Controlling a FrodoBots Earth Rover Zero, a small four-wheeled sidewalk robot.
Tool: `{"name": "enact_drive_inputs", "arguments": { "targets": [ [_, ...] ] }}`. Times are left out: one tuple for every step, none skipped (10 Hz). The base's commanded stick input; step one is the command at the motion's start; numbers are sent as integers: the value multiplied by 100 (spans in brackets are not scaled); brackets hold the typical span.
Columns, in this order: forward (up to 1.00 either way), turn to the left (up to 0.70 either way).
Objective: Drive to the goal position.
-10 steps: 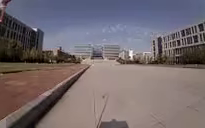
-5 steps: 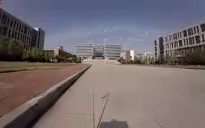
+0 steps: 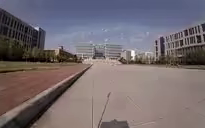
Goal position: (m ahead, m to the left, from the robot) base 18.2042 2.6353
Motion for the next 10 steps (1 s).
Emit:
{"name": "enact_drive_inputs", "arguments": {
  "targets": [
    [70, 1],
    [70, 1],
    [70, 1],
    [70, 1],
    [70, 1],
    [70, 1],
    [70, 1],
    [70, 1],
    [70, 1],
    [70, 1]
  ]
}}
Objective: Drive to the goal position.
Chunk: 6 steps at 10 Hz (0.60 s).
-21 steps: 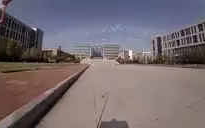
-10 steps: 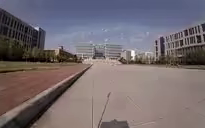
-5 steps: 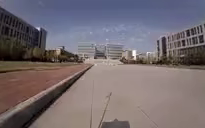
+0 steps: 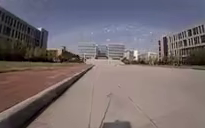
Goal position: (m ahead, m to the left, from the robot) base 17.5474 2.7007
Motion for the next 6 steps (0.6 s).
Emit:
{"name": "enact_drive_inputs", "arguments": {
  "targets": [
    [70, 1],
    [70, 1],
    [70, 1],
    [70, 1],
    [70, 1],
    [70, 1]
  ]
}}
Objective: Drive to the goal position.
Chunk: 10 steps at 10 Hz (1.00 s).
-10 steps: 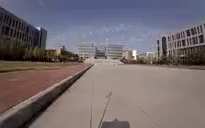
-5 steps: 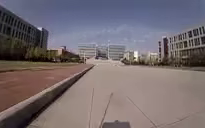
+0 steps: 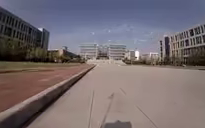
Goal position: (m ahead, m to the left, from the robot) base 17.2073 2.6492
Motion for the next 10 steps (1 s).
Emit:
{"name": "enact_drive_inputs", "arguments": {
  "targets": [
    [70, 1],
    [70, 1],
    [70, 1],
    [70, 1],
    [70, 1],
    [70, 1],
    [70, 1],
    [70, 1],
    [70, 1],
    [70, 1]
  ]
}}
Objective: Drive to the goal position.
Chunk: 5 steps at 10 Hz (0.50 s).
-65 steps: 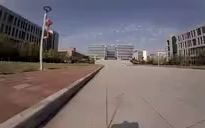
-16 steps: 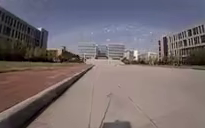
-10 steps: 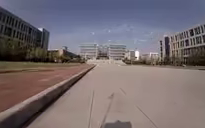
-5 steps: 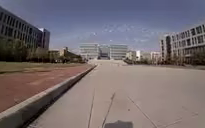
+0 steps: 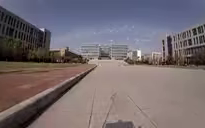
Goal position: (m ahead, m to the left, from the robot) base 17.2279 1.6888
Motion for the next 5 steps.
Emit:
{"name": "enact_drive_inputs", "arguments": {
  "targets": [
    [70, 1],
    [70, 1],
    [70, 1],
    [70, 1],
    [70, 1]
  ]
}}
